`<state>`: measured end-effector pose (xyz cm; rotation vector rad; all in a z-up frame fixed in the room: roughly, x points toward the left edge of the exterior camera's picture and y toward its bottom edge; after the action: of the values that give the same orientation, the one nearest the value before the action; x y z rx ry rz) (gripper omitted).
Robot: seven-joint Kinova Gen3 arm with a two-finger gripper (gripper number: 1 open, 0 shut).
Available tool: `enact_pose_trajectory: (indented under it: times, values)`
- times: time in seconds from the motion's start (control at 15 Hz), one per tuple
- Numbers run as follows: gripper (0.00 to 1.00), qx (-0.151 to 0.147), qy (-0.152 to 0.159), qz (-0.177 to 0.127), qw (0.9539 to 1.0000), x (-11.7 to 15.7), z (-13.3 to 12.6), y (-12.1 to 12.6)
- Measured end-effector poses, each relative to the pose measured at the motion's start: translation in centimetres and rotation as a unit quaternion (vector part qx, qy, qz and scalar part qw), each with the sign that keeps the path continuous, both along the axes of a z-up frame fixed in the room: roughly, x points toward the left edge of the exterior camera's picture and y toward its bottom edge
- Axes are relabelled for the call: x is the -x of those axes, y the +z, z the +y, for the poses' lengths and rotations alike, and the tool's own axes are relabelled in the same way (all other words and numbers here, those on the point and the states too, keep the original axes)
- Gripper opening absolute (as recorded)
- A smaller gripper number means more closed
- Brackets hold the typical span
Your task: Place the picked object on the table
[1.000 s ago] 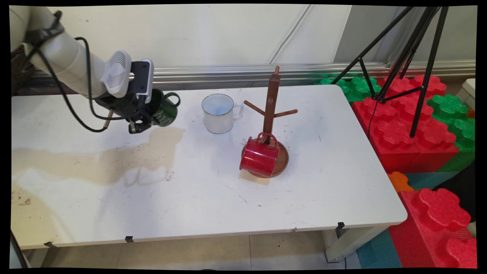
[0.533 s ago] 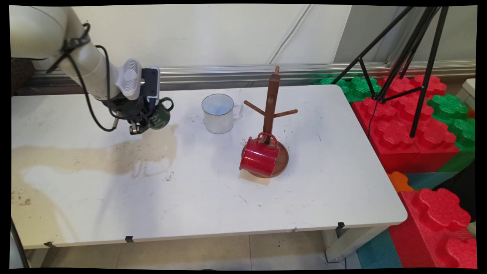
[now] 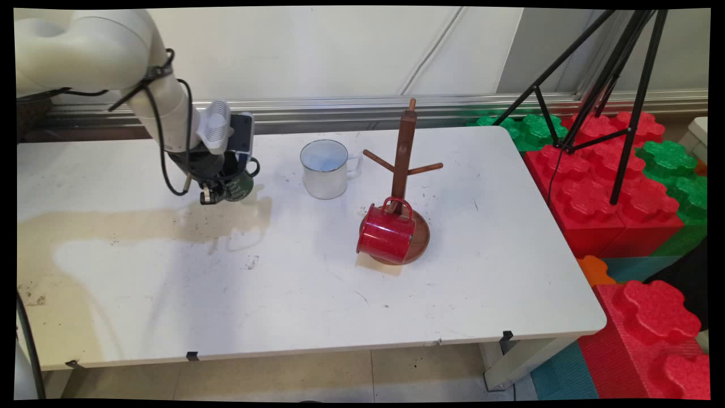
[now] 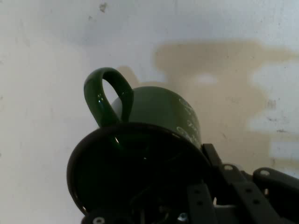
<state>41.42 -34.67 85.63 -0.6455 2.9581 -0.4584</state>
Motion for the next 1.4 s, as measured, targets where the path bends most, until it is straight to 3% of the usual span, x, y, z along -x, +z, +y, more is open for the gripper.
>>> enact_pose_trajectory:
  times: [0.47,1.07,1.13,1.4]
  values:
    - [0.0,-0.036,-0.019,-0.014,0.9991,0.1,-3.0,-1.9]
    - [0.0,-0.074,-0.058,-0.022,0.9953,-0.3,-4.7,-3.6]
    - [1.0,-0.077,-0.062,-0.022,0.9949,-0.4,-4.8,-3.8]
    - [1.0,-0.083,-0.074,-0.025,0.9935,-0.6,-5.1,-4.0]
